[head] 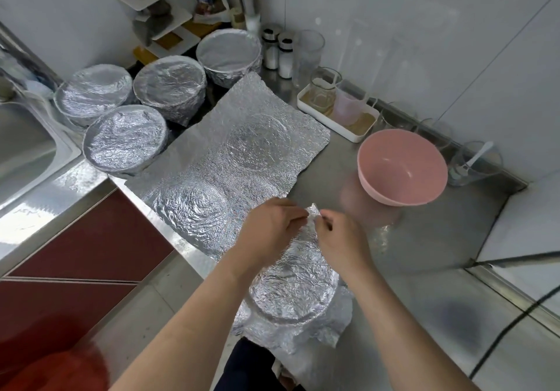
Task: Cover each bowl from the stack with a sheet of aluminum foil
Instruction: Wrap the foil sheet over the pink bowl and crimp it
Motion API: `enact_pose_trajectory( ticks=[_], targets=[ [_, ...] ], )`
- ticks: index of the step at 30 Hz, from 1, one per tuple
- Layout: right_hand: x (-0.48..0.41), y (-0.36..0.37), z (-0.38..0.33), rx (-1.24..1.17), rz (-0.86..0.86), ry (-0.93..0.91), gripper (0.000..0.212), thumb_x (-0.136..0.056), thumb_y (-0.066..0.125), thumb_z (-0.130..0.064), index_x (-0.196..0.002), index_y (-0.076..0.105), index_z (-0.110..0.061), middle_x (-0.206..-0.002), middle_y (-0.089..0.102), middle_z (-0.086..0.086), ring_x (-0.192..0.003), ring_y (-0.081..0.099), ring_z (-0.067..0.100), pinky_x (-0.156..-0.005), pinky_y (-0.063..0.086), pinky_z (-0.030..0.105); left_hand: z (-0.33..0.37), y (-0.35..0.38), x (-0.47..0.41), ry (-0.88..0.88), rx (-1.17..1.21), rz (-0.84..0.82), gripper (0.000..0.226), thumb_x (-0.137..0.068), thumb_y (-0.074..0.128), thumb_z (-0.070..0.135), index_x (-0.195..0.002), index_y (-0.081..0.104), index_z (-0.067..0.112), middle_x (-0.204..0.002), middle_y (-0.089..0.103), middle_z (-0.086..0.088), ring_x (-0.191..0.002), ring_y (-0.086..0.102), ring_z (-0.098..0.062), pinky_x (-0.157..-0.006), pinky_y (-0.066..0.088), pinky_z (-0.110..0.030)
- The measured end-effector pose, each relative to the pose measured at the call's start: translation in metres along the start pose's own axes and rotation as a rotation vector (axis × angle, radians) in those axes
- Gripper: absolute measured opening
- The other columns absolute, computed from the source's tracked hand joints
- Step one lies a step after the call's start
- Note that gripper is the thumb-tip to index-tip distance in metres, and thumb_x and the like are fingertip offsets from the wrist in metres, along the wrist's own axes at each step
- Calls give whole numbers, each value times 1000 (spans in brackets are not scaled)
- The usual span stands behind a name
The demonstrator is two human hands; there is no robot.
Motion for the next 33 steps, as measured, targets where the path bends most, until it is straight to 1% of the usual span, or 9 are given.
enact_pose_trajectory(
  ticks=[4,8,11,13,15,21,24,26,33],
  targets=[
    [0,2,-6,-41,-39,-64,38,-98,48,-21,-62,35,-18,-56,31,-3,-54,30,15,-56,17,30,0,-1,2,0,32,26,21,-91,56,27,-89,73,15,-84,67,0,-77,60,-21,-65,52,-37],
    [0,10,-8,2,-44,-126,20,-99,46,-21,-99,63,-11,-86,66,7,-73,54,24,-61,29,29,3,0,3,8,43,47,13,-92,60,16,-91,71,9,-86,64,-5,-78,58,-23,-70,50,-38],
    [1,11,-9,24,-22,-175,23,-99,47,-18,-110,67,-16,-99,71,7,-90,64,28,-72,47,36,-2,2,4,-14,39,37,25,-92,59,14,-115,64,8,-112,63,-9,-100,57,-26,-90,48,-35],
    [0,12,-9,17,-7,-201,24,-98,48,-16,-112,67,-15,-102,71,7,-94,64,29,-78,50,39,-3,2,3,25,9,-14,38,-93,55,13,-131,56,6,-132,57,-13,-118,51,-27,-102,36,-28],
    [-1,14,-6,-2,-22,-194,23,-97,50,-15,-114,66,-16,-104,71,6,-95,64,26,-79,49,37,-1,3,1,75,1,-80,34,-95,52,13,-128,59,6,-129,61,-13,-115,56,-28,-99,36,-24],
    [-7,9,7,-276,-136,-28,11,-95,57,-20,-103,62,-15,-92,65,-7,-84,60,8,-73,42,23,-3,4,2,23,-7,-131,34,-97,41,23,-110,67,6,-97,68,-10,-87,64,-27,-75,52,-40],
    [-8,9,10,-212,-191,-67,30,-96,53,-22,-78,59,0,-63,47,4,-59,38,10,-56,28,28,-2,3,3,-15,12,-87,28,-99,45,20,-106,69,7,-93,68,-8,-81,63,-26,-69,47,-32],
    [-8,11,11,-196,-163,-83,35,-97,53,-23,-77,58,4,-60,43,14,-56,32,12,-53,23,32,-1,4,3,-38,20,-67,25,-99,47,19,-100,70,8,-87,67,-8,-75,62,-27,-64,45,-33],
    [-6,14,8,-82,-95,-152,27,-98,53,-22,-71,56,-23,-51,40,-11,-50,38,3,-50,29,19,-2,5,7,-110,10,-28,24,-99,50,19,-96,70,8,-81,67,-8,-69,60,-27,-61,46,-35]
  ],
)
Point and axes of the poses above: each hand's wrist, its own x-axis away from the middle knuckle, its own y-axis out of the palm, z = x × y, the point moved 3 cm from there along -x, towards the middle knuckle
